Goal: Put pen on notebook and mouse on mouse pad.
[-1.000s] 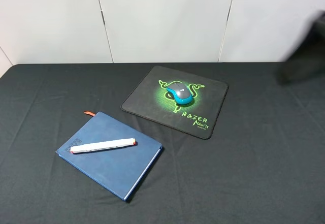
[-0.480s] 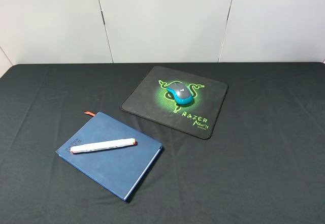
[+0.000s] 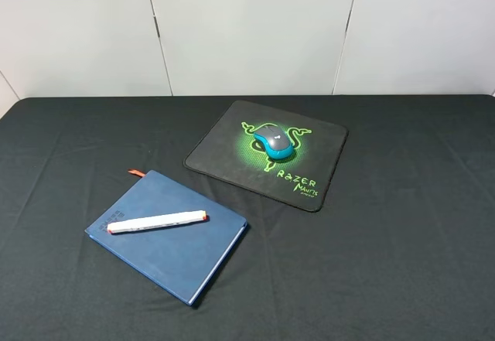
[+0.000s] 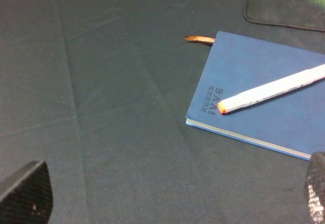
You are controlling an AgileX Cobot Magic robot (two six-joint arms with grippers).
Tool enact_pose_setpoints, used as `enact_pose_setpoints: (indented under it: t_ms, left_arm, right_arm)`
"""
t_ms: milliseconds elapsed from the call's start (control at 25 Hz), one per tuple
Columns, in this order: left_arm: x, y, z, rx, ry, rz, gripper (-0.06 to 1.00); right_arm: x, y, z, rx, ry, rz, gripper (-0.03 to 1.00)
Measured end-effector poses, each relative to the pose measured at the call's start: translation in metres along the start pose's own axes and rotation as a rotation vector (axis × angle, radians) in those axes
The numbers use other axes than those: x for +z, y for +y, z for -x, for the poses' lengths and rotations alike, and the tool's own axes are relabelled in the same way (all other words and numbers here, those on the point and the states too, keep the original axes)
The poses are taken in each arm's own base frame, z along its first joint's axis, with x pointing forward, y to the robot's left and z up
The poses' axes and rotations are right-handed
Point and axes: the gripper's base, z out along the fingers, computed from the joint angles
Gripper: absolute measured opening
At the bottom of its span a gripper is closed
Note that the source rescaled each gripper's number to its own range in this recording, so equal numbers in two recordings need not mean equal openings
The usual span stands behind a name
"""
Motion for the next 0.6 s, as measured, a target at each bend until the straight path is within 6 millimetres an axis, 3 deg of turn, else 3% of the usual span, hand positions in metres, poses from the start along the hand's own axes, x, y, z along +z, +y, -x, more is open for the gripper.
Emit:
enact_pose_setpoints:
  t_ms: [360,600]
  left_arm:
    - [0.0,0.0,0.0,0.0,0.0,0.0,1.0]
    - [0.0,0.0,0.0,0.0,0.0,0.0,1.0]
  right_arm:
    - [-0.0003,-0.0006,0.0004,0.011,-0.009,-0.013,1.0]
    - [-0.0092,-0.004,-0.0043,0.098,-0.08,-0.126,1.0]
